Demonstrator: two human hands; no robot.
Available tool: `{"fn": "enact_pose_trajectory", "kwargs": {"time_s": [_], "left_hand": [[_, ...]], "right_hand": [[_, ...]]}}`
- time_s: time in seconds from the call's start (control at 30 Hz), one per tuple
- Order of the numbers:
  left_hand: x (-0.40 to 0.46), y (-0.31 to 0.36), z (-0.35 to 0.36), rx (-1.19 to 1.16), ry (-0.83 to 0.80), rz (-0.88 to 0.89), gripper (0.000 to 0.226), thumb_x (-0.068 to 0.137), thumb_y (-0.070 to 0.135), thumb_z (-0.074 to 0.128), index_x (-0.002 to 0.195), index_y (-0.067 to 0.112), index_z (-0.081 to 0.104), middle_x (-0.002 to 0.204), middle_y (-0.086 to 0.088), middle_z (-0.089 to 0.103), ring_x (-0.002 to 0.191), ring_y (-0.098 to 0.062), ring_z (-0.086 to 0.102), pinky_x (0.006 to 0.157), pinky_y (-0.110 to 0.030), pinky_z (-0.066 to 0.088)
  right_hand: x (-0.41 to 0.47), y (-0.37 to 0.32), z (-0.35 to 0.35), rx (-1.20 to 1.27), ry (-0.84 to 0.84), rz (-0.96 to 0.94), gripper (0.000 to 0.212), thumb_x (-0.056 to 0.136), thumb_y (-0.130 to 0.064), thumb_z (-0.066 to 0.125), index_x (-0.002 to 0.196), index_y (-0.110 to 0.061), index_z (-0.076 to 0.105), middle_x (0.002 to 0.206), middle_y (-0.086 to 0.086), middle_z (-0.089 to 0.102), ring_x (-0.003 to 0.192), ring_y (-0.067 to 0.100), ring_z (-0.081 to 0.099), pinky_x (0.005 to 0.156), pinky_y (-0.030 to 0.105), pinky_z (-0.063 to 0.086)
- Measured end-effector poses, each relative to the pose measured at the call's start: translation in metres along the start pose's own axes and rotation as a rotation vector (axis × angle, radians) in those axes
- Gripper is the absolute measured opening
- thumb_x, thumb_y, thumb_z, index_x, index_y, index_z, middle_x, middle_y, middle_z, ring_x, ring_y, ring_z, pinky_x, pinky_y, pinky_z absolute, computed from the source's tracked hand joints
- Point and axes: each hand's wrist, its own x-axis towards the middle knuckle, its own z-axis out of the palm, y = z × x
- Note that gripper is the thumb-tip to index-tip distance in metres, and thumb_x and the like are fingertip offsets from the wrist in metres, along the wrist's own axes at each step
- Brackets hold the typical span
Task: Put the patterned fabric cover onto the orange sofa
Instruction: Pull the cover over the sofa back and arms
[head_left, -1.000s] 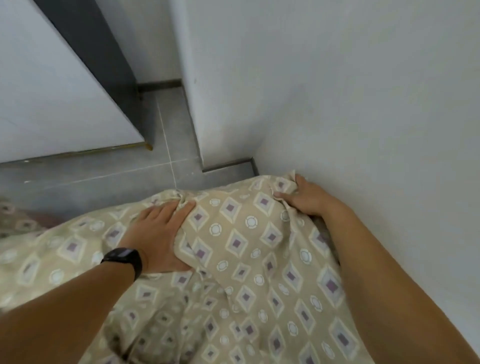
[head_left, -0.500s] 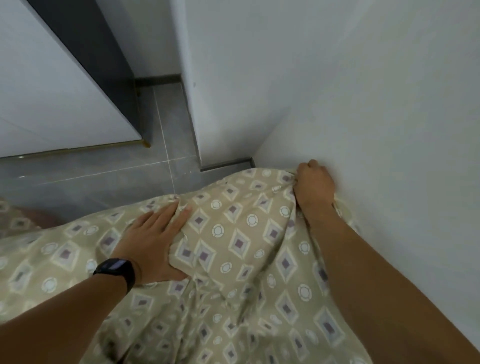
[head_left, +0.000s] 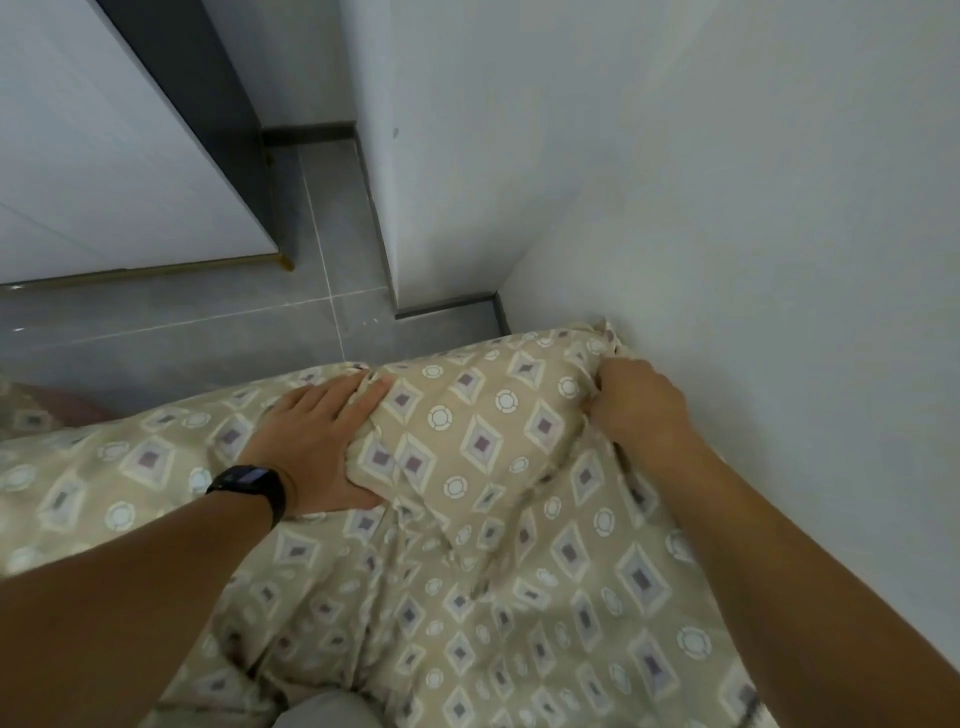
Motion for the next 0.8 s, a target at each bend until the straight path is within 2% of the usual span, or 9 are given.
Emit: {"fn": "enact_pose_trajectory", "kwargs": {"time_s": [0.1,0.2,0.33,0.47,0.53,0.6,0.63,0.73,0.8], "left_hand": [[-0.002,-0.001,0.001,-0.009,0.016,-0.001,0.141,0.049,0.096,0.051,0.155,0.038,-0.022,0.169,-0.001,0.002,0.15,-0.026,0.024,0.122,-0.045,0.022],[-0.002,-0.001,0.001,-0.01,0.024,0.007,0.143,0.047,0.096,0.053,0.157,0.036,-0.017,0.169,-0.001,0.006,0.15,-0.025,0.025,0.121,-0.046,0.023],[0.001,-0.001,0.001,-0.015,0.036,0.027,0.135,0.05,0.094,0.056,0.16,0.037,0.001,0.165,0.002,0.021,0.149,-0.024,0.029,0.12,-0.048,0.024],[0.001,-0.002,0.003,-0.001,0.036,0.028,0.133,0.051,0.095,0.054,0.159,0.038,0.004,0.164,0.002,0.024,0.148,-0.025,0.03,0.12,-0.049,0.024],[0.001,-0.002,0.004,-0.003,0.047,0.03,0.132,0.05,0.095,0.053,0.159,0.038,0.006,0.164,0.002,0.025,0.147,-0.025,0.032,0.119,-0.049,0.026],[0.001,-0.003,0.004,-0.012,0.047,0.039,0.131,0.051,0.095,0.054,0.159,0.037,0.007,0.164,0.002,0.026,0.146,-0.026,0.033,0.119,-0.049,0.027],[0.001,-0.003,0.004,-0.019,0.048,0.041,0.13,0.051,0.095,0.053,0.159,0.037,0.008,0.164,0.002,0.026,0.146,-0.025,0.032,0.119,-0.049,0.026],[0.0,-0.004,0.003,-0.015,0.052,0.042,0.128,0.053,0.095,0.05,0.159,0.038,0.004,0.165,0.004,0.021,0.147,-0.024,0.029,0.12,-0.049,0.024],[0.001,-0.005,0.005,-0.012,0.051,0.043,0.128,0.054,0.095,0.049,0.158,0.04,-0.001,0.166,0.006,0.018,0.149,-0.023,0.026,0.121,-0.048,0.022]], "right_hand": [[0.01,0.023,-0.013,0.123,0.24,0.052,0.019,0.093,-0.018,0.055,0.106,-0.007,0.062,0.106,0.02,0.067,0.1,0.039,0.065,0.08,0.04,0.051],[0.02,0.028,-0.014,0.006,0.349,0.045,0.017,0.091,-0.004,0.053,0.107,-0.004,0.054,0.107,0.021,0.063,0.096,0.042,0.063,0.077,0.042,0.05],[0.03,0.019,-0.015,0.016,0.25,0.027,0.025,0.092,-0.002,0.053,0.116,-0.002,0.053,0.119,0.021,0.055,0.103,0.042,0.061,0.084,0.045,0.05],[-0.01,-0.01,-0.005,-0.12,0.293,-0.007,0.04,0.096,-0.021,0.047,0.135,-0.01,0.049,0.139,0.017,0.044,0.122,0.041,0.048,0.104,0.049,0.038],[-0.031,-0.03,0.018,-0.06,0.16,-0.132,0.051,0.102,-0.043,0.036,0.149,-0.023,0.036,0.154,0.013,0.035,0.136,0.04,0.038,0.113,0.053,0.028],[-0.028,-0.033,0.035,0.06,-0.099,-0.079,0.065,0.1,-0.063,0.02,0.158,-0.038,0.006,0.169,0.002,0.002,0.151,0.042,0.009,0.12,0.059,0.013],[-0.016,-0.03,0.041,0.1,-0.14,-0.026,0.068,0.098,-0.068,0.016,0.158,-0.042,-0.003,0.168,-0.002,-0.011,0.152,0.043,-0.002,0.12,0.061,0.008],[0.007,-0.034,0.032,0.077,-0.148,-0.022,0.057,0.101,-0.054,0.018,0.155,-0.037,0.01,0.167,0.005,-0.003,0.152,0.041,-0.004,0.119,0.063,0.012],[0.009,-0.047,0.028,0.097,-0.141,0.04,0.058,0.1,-0.057,0.014,0.153,-0.033,0.015,0.165,0.009,0.002,0.151,0.043,-0.003,0.118,0.064,0.013]]}}
